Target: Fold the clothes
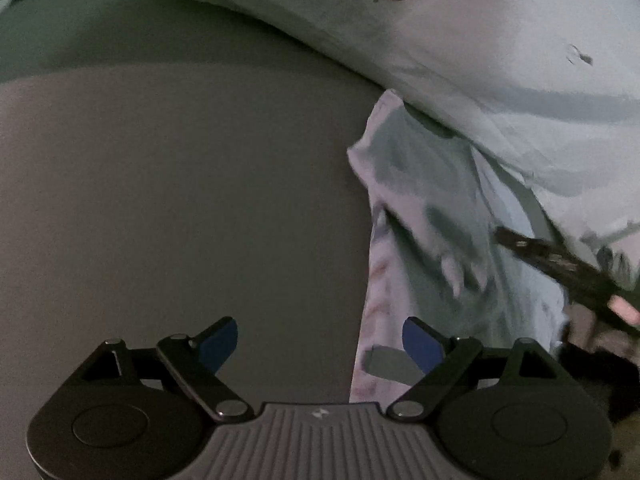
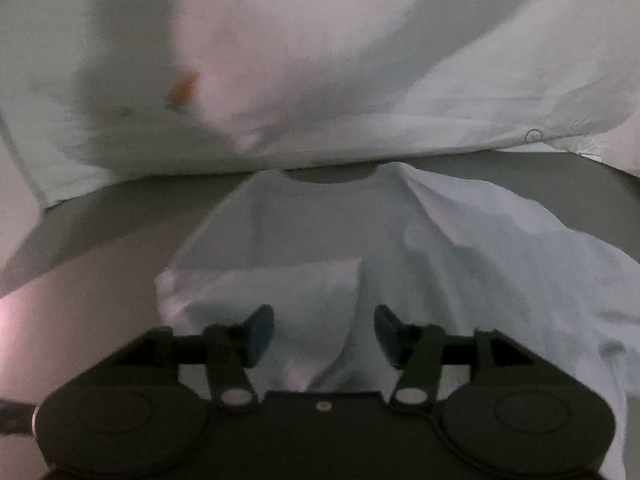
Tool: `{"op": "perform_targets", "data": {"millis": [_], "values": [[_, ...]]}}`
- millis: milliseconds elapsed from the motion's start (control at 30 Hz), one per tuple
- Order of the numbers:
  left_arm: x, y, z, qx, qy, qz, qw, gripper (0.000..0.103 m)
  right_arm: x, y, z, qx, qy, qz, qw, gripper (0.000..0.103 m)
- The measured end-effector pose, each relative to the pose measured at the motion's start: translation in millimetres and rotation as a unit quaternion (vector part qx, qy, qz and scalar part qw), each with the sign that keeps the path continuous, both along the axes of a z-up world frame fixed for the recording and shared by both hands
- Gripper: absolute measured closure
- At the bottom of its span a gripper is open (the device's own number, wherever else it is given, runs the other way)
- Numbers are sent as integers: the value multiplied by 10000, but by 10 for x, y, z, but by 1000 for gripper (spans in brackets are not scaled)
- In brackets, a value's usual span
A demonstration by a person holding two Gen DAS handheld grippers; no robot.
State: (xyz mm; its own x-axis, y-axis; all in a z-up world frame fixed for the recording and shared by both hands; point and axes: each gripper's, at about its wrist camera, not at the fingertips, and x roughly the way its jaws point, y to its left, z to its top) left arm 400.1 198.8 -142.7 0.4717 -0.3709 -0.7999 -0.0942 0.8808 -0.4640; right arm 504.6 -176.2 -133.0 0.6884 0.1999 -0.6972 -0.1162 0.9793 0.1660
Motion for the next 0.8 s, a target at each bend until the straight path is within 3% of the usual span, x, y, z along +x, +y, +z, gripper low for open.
{"op": "perform_targets", "data": {"millis": [33, 133, 167, 233, 300, 367, 467, 500, 533, 567, 633, 700, 800], "values": [[120, 1, -14, -30, -1, -14, 10000, 13, 172, -17, -94, 101, 192, 53, 9998, 48], [477, -18, -42, -32, -64, -34, 10000, 13, 600, -51, -336, 374, 738, 266, 9962, 99], [572, -21, -49, -58, -85, -21, 9999, 13, 628, -32, -313, 333, 657, 348, 9967, 100], [717, -8, -49, -139, -164, 31, 9998, 13, 551, -80, -107, 203, 33, 307, 9993, 100], [780, 10, -43, -134, -279, 103, 9995, 13, 470, -345, 100, 314, -304, -275, 9987, 100], [820, 31, -56, -111, -329, 191, 9992, 13, 444, -647, 123, 57, -335, -993, 9945, 99], [836, 48, -128, -82, -241, 317, 9992, 13, 545, -818, -37, -933, 233, -1380, 9857, 98], [831, 52, -150, -70, -201, 340, 9992, 13, 556, -791, -54, -1103, 300, -1316, 9847, 97], [819, 60, -164, -61, -183, 349, 9992, 13, 541, -714, -44, -1290, 229, -1218, 9839, 88], [812, 68, -172, -53, -175, 351, 9992, 13, 522, -582, -17, -1509, 92, -1068, 9827, 69], [800, 95, -186, -46, -154, 356, 9992, 13, 507, -337, 35, -1608, -208, -713, 9842, 48], [802, 111, -193, -68, -160, 338, 9993, 13, 537, -92, 71, -1312, -473, -223, 9900, 48], [805, 132, -180, -21, -159, 322, 9994, 13, 701, 251, 91, -602, -506, 586, 9952, 47]]}}
